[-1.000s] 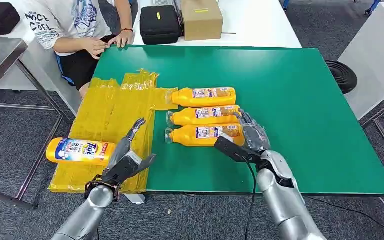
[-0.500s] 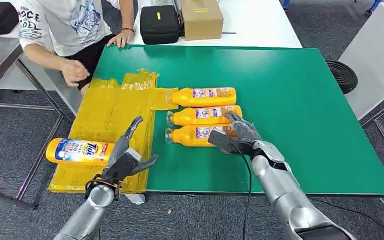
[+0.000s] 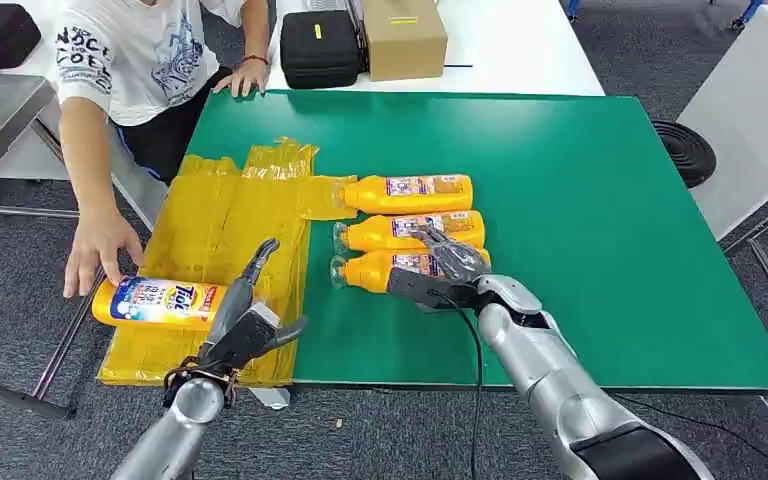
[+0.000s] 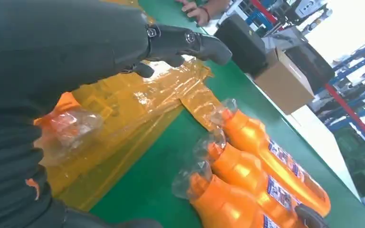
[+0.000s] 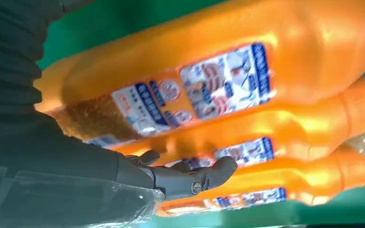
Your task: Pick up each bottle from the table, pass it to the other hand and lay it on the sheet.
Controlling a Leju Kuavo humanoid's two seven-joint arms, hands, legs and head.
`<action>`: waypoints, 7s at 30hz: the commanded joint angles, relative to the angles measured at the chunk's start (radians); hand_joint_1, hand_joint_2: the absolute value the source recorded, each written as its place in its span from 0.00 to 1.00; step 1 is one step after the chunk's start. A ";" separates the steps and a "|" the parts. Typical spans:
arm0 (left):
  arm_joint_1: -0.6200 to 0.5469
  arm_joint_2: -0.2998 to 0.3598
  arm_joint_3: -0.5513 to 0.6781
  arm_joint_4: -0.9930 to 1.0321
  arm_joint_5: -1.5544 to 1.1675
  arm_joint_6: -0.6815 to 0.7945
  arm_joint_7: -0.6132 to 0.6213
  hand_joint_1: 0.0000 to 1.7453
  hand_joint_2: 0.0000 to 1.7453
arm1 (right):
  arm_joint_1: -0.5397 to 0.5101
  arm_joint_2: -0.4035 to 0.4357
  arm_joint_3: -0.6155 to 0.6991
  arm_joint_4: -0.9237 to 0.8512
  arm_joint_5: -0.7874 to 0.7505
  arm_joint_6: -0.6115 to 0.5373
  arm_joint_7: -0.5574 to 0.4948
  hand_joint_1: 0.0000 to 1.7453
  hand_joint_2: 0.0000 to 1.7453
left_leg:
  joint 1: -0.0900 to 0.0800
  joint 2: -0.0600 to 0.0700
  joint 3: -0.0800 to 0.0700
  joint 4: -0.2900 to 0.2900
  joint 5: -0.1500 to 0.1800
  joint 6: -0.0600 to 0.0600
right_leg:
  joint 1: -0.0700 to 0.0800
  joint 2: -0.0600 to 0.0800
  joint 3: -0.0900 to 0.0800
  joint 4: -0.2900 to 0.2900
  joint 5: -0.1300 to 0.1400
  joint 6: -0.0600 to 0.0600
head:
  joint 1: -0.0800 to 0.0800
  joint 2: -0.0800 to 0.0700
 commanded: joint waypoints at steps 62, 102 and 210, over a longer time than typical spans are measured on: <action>-0.021 0.036 0.019 0.083 0.043 -0.081 0.039 0.00 1.00 | 0.042 -0.108 0.113 0.093 -0.108 0.125 0.099 0.00 1.00 | 0.001 -0.001 0.010 -0.001 0.000 0.000 | 0.001 -0.002 0.010 -0.002 -0.001 -0.002 | 0.000 0.000; -0.016 0.045 0.021 0.101 0.038 -0.089 0.045 0.00 1.00 | 0.013 -0.123 0.098 0.087 -0.156 0.197 0.073 0.00 1.00 | 0.002 -0.001 0.018 -0.004 0.000 -0.001 | 0.003 -0.003 0.018 -0.006 0.000 -0.005 | 0.000 0.000; -0.027 0.050 0.020 0.150 0.080 -0.126 0.038 0.00 1.00 | -0.175 -0.108 0.213 0.212 -0.318 0.400 0.060 0.00 1.00 | 0.000 0.003 0.005 0.000 -0.001 0.000 | 0.000 0.002 0.004 -0.001 0.000 -0.001 | 0.000 0.000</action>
